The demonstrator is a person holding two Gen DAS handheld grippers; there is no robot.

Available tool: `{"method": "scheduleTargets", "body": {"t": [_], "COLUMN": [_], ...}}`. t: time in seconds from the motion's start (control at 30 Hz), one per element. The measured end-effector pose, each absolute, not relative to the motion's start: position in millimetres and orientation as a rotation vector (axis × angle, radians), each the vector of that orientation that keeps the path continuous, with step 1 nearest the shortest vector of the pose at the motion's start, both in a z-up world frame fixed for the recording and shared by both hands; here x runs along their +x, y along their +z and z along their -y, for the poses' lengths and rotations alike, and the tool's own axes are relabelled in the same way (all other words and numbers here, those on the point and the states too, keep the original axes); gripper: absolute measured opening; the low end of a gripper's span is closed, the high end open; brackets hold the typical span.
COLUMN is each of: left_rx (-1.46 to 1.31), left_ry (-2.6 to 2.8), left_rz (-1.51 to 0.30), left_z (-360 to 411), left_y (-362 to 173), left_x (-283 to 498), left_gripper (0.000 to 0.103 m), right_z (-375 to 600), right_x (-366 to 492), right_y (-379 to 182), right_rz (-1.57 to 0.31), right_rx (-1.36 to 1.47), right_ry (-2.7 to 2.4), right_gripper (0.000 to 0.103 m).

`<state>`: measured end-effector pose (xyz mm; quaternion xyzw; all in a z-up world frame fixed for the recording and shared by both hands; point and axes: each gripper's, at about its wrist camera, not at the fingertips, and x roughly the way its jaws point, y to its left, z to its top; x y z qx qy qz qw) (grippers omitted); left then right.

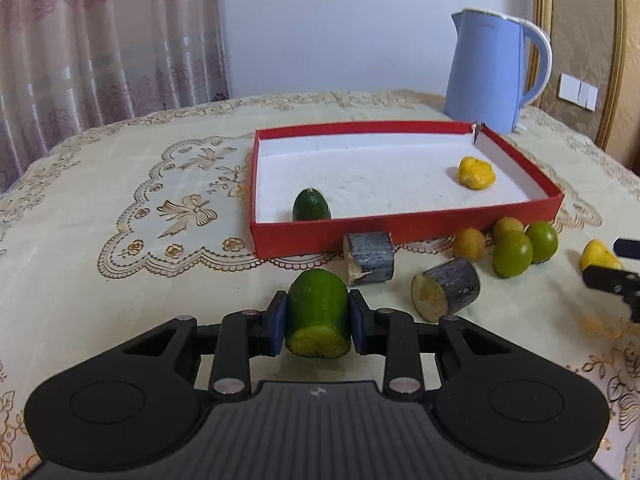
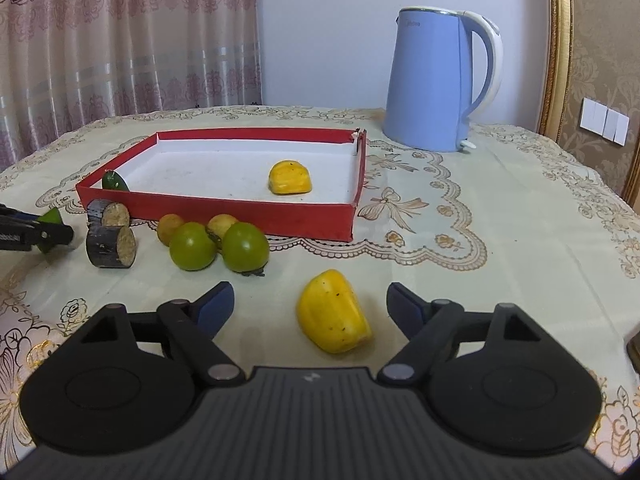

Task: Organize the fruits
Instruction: 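Hold the cucumber chunk in the left gripper while the right gripper grasps another yellow fruit piece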

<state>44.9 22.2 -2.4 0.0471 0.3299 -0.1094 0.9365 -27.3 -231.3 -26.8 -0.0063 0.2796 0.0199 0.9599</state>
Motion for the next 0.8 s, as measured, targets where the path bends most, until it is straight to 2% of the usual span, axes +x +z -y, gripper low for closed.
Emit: {"method": "scheduleTargets", "body": {"t": [0.17, 0.33, 0.43, 0.47, 0.8], "left_rx": [0.115, 0.101, 0.106, 0.104, 0.094], "left_ry": [-0.185, -0.192, -0.196, -0.195, -0.178], "left_rz": [-0.656, -0.666, -0.672, -0.673, -0.675], "left_z": [-11.0, -4.2, -0.6, 0.4, -0.3], "left_y": [0.3, -0.2, -1.7, -2.0, -1.2], "left_x": [35.6, 32.1, 30.8, 30.6, 30.7], "left_gripper": [0.03, 0.03, 0.03, 0.03, 0.03], "right_z": [232.9, 234.9, 238.4, 239.8, 224.7], "right_x": [-23.0, -18.2, -18.4, -18.7, -29.6], "right_y": [-30.1, -35.4, -34.9, -34.7, -27.9], "right_rz": [-0.589, -0.622, -0.621, -0.621, -0.574], "right_rx": [-0.012, -0.005, -0.005, -0.004, -0.024], "right_ry": [0.046, 0.043, 0.015, 0.017, 0.038], "right_gripper": [0.077, 0.059, 0.039, 0.036, 0.033]}}
